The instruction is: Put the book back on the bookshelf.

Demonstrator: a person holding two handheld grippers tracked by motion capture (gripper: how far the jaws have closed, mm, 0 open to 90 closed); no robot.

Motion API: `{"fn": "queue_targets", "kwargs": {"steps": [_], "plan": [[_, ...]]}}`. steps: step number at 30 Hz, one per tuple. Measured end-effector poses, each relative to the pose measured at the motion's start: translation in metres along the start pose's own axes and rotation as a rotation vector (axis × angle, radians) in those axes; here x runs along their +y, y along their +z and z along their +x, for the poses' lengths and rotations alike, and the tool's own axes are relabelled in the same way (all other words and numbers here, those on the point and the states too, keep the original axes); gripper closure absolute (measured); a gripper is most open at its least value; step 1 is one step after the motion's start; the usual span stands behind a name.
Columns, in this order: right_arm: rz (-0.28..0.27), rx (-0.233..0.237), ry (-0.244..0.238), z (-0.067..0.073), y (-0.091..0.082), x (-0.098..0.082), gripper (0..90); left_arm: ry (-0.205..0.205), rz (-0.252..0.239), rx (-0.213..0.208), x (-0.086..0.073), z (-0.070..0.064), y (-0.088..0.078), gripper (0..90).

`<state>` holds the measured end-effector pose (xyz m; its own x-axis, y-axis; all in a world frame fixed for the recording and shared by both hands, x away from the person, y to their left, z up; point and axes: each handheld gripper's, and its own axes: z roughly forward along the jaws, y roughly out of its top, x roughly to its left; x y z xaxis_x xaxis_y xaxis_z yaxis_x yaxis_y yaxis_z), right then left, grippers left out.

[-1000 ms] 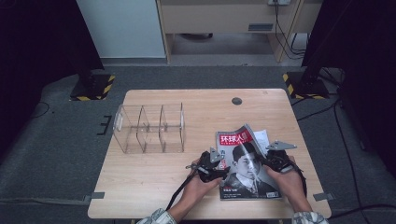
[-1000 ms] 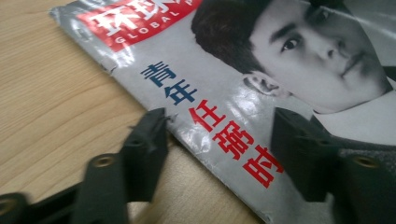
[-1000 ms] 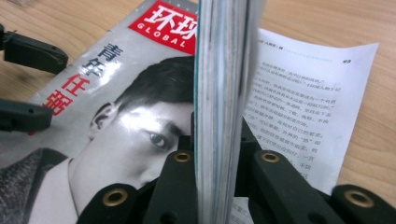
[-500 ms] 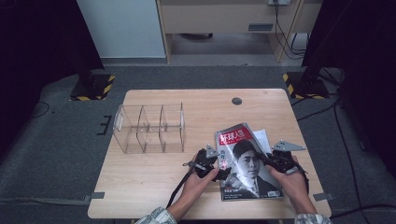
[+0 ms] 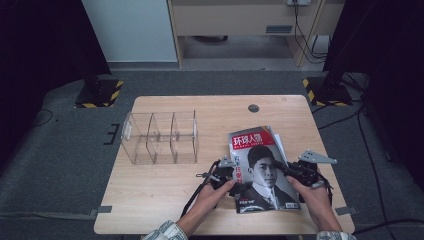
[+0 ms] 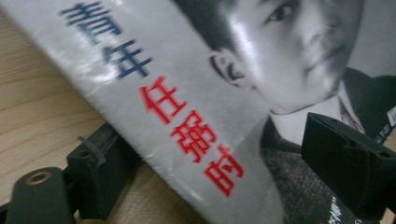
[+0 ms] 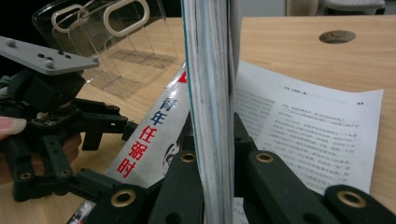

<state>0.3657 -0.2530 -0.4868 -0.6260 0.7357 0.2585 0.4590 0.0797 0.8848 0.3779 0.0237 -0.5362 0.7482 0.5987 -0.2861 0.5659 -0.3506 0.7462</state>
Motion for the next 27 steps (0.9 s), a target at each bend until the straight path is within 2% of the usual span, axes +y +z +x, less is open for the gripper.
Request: {"fn": "queue_targets", "kwargs": {"steps": [1,3,5,6,9,11,12,16,20,21,22,23,24,25,26,27], "plan": [[0.015,-0.002,0.003,0.0,0.002,-0.002,87.7,0.029,0.007,0.025,-0.001,-0.003,0.001,12.3],[0.019,-0.004,0.003,0.0,0.002,-0.003,87.7,0.03,0.009,0.037,0.0,-0.004,0.001,12.6],[0.04,-0.02,0.012,-0.001,0.004,-0.006,87.6,0.063,0.021,0.059,0.0,-0.007,0.001,15.2],[0.073,-0.042,0.007,-0.001,0.007,-0.01,87.5,0.071,0.027,0.062,0.0,-0.008,0.001,17.0],[0.143,-0.066,-0.005,-0.001,0.014,-0.015,86.6,0.103,0.028,0.121,-0.001,-0.013,0.001,24.7],[0.173,-0.084,-0.008,-0.001,0.018,-0.017,85.8,0.107,0.028,0.134,-0.001,-0.013,0.001,33.0],[0.178,-0.09,-0.006,-0.002,0.018,-0.017,85.3,0.098,0.011,0.14,-0.002,-0.011,0.0,36.4],[0.193,-0.097,-0.009,-0.004,0.019,-0.019,82.3,0.075,0.011,0.128,-0.002,-0.007,-0.003,47.7],[0.244,-0.139,-0.022,-0.005,0.023,-0.023,68.4,0.075,0.015,0.125,-0.002,-0.003,-0.005,55.1],[0.244,-0.139,-0.022,-0.005,0.023,-0.023,68.4,0.075,0.015,0.125,-0.002,-0.003,-0.005,56.3],[0.259,-0.154,-0.031,-0.007,0.023,-0.024,64.3,0.077,0.016,0.126,-0.002,-0.004,-0.005,56.3],[0.28,-0.193,-0.036,-0.009,0.024,-0.025,50.9,0.082,0.017,0.129,-0.002,-0.004,-0.005,56.8],[0.28,-0.193,-0.036,-0.009,0.024,-0.025,50.9,0.087,0.017,0.13,-0.002,-0.004,-0.005,56.8],[0.29,-0.214,-0.041,-0.009,0.023,-0.025,46.1,0.086,0.015,0.13,-0.002,-0.004,-0.005,56.9],[0.288,-0.28,-0.063,-0.012,0.02,-0.025,36.2,0.083,0.014,0.132,-0.002,-0.005,-0.005,57.1],[0.287,-0.311,-0.063,-0.013,0.017,-0.025,34.9,0.084,0.016,0.136,-0.002,-0.005,-0.004,57.1]]}}
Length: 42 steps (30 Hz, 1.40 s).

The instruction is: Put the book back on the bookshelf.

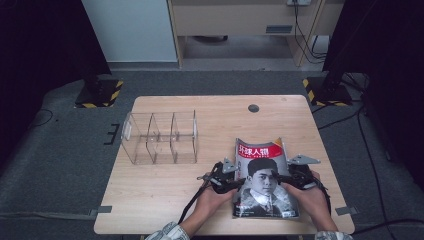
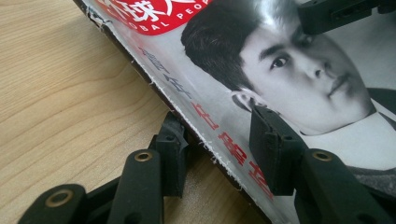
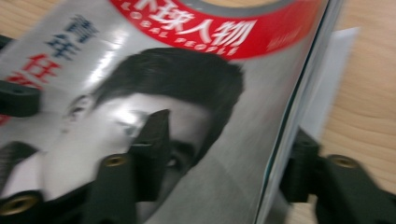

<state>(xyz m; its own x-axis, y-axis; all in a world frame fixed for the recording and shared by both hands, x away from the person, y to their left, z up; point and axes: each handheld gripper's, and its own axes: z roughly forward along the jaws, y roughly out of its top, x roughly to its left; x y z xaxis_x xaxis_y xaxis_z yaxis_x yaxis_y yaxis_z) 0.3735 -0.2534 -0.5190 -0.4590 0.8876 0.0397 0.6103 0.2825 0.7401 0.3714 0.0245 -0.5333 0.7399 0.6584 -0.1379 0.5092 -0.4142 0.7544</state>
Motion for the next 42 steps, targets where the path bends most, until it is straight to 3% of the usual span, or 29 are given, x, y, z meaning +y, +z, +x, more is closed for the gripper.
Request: {"fn": "queue_targets", "kwargs": {"steps": [1,2,6,8,12,15,19,22,23,26,28,31,38,42], "plan": [[0.0,0.0,0.0,0.0,0.0,0.0,34.9,0.007,0.0,0.003,0.0,0.0,0.0,57.1],[-0.012,-0.042,0.014,-0.006,-0.004,-0.001,31.4,0.014,-0.003,0.003,0.0,0.0,0.0,57.1],[-0.015,-0.056,0.052,-0.014,-0.009,-0.004,33.9,0.02,-0.004,-0.001,-0.001,0.0,0.0,57.0],[-0.013,-0.041,0.068,-0.016,-0.011,-0.006,35.6,0.017,-0.007,-0.001,-0.001,0.0,0.0,57.1],[0.03,-0.023,0.06,-0.015,-0.005,-0.008,37.5,0.019,-0.007,-0.001,-0.001,0.0,0.0,57.1],[0.04,-0.003,0.036,-0.01,-0.004,-0.008,40.4,0.03,-0.01,0.005,-0.002,-0.001,0.0,57.1],[0.051,-0.003,0.039,-0.01,-0.003,-0.01,39.6,0.023,-0.009,0.001,-0.002,-0.001,0.0,56.3],[0.052,0.002,0.048,-0.011,-0.002,-0.011,39.5,0.046,-0.002,-0.013,-0.002,-0.003,0.0,48.8],[0.053,0.003,0.052,-0.011,-0.001,-0.011,39.5,0.052,0.004,-0.03,-0.001,-0.004,0.001,41.5],[0.049,0.012,0.037,-0.01,0.0,-0.011,39.8,0.011,0.0,-0.066,0.001,-0.003,0.004,28.2],[0.044,0.008,0.032,-0.009,0.0,-0.012,39.9,0.033,0.008,-0.067,0.002,-0.001,0.004,27.2],[0.033,0.029,0.033,-0.006,0.001,-0.013,40.7,0.0,0.005,-0.083,0.003,0.003,0.002,25.3],[0.024,0.049,0.006,-0.002,0.003,-0.013,42.8,0.034,0.015,-0.074,0.015,0.012,0.0,26.1],[0.022,0.052,-0.012,0.0,0.004,-0.013,42.9,0.024,0.011,-0.082,0.027,0.018,0.0,26.2]]}}
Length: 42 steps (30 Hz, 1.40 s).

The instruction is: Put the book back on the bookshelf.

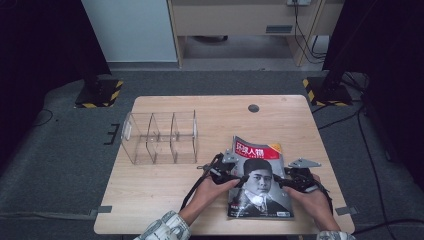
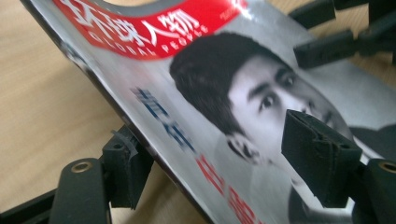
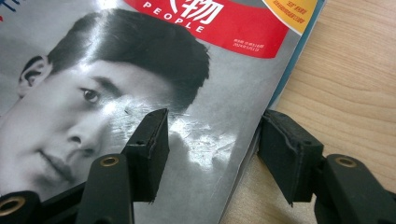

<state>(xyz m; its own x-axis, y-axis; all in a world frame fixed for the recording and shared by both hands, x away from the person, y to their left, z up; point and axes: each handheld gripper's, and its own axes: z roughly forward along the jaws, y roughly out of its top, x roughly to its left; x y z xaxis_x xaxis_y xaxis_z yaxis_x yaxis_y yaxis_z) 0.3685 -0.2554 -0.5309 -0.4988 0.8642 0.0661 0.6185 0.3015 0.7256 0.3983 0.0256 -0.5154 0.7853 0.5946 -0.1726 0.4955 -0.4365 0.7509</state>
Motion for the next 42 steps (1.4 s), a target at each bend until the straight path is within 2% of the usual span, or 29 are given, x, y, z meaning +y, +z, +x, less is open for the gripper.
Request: {"fn": "queue_targets", "kwargs": {"steps": [6,11,17,20,23,24,26,28,30,33,36,38,42], "plan": [[0.003,0.01,-0.018,0.002,0.001,0.002,43.1,-0.014,0.01,-0.002,0.014,0.011,0.006,26.2],[-0.007,0.033,-0.057,0.002,0.004,0.003,43.2,0.001,0.037,-0.005,0.018,0.017,0.013,27.1],[-0.023,0.055,-0.093,0.004,0.008,0.005,43.3,-0.015,0.028,-0.011,0.024,0.023,0.02,29.0],[-0.024,0.055,-0.093,0.004,0.008,0.005,43.3,-0.005,0.02,0.007,0.028,0.022,0.02,38.9],[-0.02,0.058,-0.091,0.004,0.008,0.005,43.0,-0.042,0.014,0.039,0.032,0.021,0.017,53.2],[-0.02,0.059,-0.088,0.004,0.008,0.005,42.6,-0.044,0.015,0.048,0.033,0.021,0.016,57.7],[-0.018,0.051,-0.062,0.004,0.009,0.006,40.2,-0.048,0.022,0.055,0.037,0.021,0.015,65.5],[-0.016,0.043,-0.028,0.003,0.012,0.008,37.0,-0.037,0.024,0.054,0.04,0.019,0.014,69.2],[-0.023,0.043,-0.011,0.002,0.015,0.009,37.0,-0.014,0.028,0.047,0.044,0.016,0.014,69.2],[-0.021,0.046,-0.022,0.0,0.016,0.011,37.9,0.0,0.016,0.025,0.05,0.016,0.013,60.7],[-0.027,0.046,-0.026,0.0,0.017,0.01,38.1,-0.025,-0.007,0.015,0.057,0.02,0.012,53.6],[-0.024,0.045,-0.029,0.001,0.016,0.01,38.3,-0.032,0.009,-0.003,0.062,0.023,0.015,50.2],[-0.026,0.047,-0.035,0.0,0.016,0.01,38.6,0.002,0.05,0.0,0.069,0.026,0.02,48.8]]}}
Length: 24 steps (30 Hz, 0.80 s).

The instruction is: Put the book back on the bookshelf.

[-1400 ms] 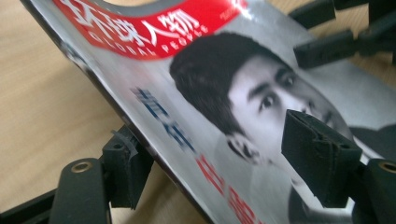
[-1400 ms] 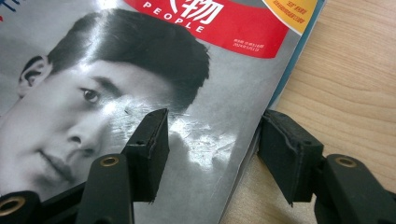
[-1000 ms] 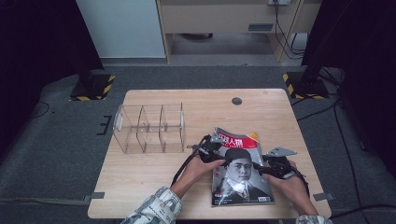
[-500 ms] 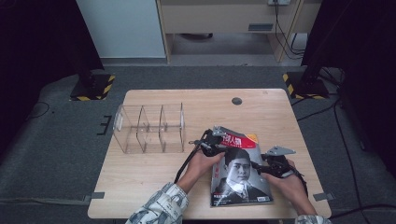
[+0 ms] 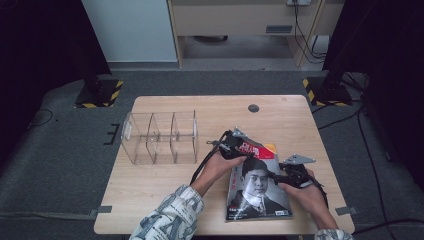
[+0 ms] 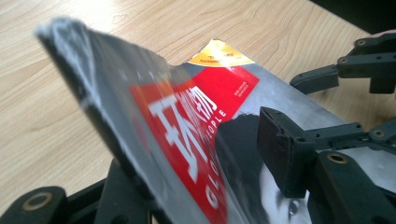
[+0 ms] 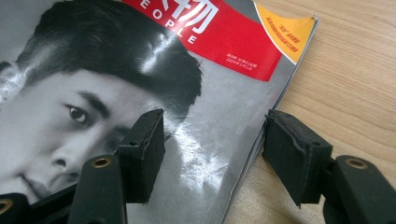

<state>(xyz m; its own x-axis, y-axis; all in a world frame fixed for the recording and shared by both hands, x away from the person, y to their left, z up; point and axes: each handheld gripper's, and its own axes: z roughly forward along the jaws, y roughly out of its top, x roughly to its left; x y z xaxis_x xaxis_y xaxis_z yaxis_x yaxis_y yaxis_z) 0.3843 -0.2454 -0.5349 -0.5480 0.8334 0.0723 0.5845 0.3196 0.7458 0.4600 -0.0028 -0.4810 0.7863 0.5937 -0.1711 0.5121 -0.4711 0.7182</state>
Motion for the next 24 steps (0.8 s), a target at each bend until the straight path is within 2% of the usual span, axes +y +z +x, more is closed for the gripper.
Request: {"fn": "queue_targets", "kwargs": {"steps": [3,8,10,13,14,19,21,24], "plan": [[-0.002,0.001,0.001,0.0,0.0,0.0,38.8,-0.02,-0.002,-0.015,0.005,0.003,0.004,48.6],[-0.008,0.001,-0.007,-0.001,0.0,-0.001,39.0,0.034,0.028,-0.012,0.012,0.002,0.013,48.3],[-0.012,0.0,-0.004,0.0,0.0,-0.001,39.0,0.032,0.031,-0.017,0.012,0.002,0.016,49.5],[-0.014,0.0,-0.003,0.0,0.0,-0.001,39.0,0.035,0.056,0.001,0.013,0.002,0.019,53.7],[-0.014,0.0,-0.004,0.0,0.0,-0.001,39.0,0.021,0.068,0.003,0.014,0.002,0.019,55.6],[-0.018,-0.001,-0.006,0.0,0.0,-0.001,38.9,0.022,0.077,-0.015,0.018,-0.002,0.016,71.9],[-0.018,-0.002,-0.005,0.0,0.0,-0.001,38.9,0.007,0.083,-0.014,0.02,-0.003,0.015,76.1],[-0.018,-0.006,-0.003,0.001,0.0,-0.001,38.8,0.024,0.084,-0.009,0.022,-0.007,0.014,77.5]]}}
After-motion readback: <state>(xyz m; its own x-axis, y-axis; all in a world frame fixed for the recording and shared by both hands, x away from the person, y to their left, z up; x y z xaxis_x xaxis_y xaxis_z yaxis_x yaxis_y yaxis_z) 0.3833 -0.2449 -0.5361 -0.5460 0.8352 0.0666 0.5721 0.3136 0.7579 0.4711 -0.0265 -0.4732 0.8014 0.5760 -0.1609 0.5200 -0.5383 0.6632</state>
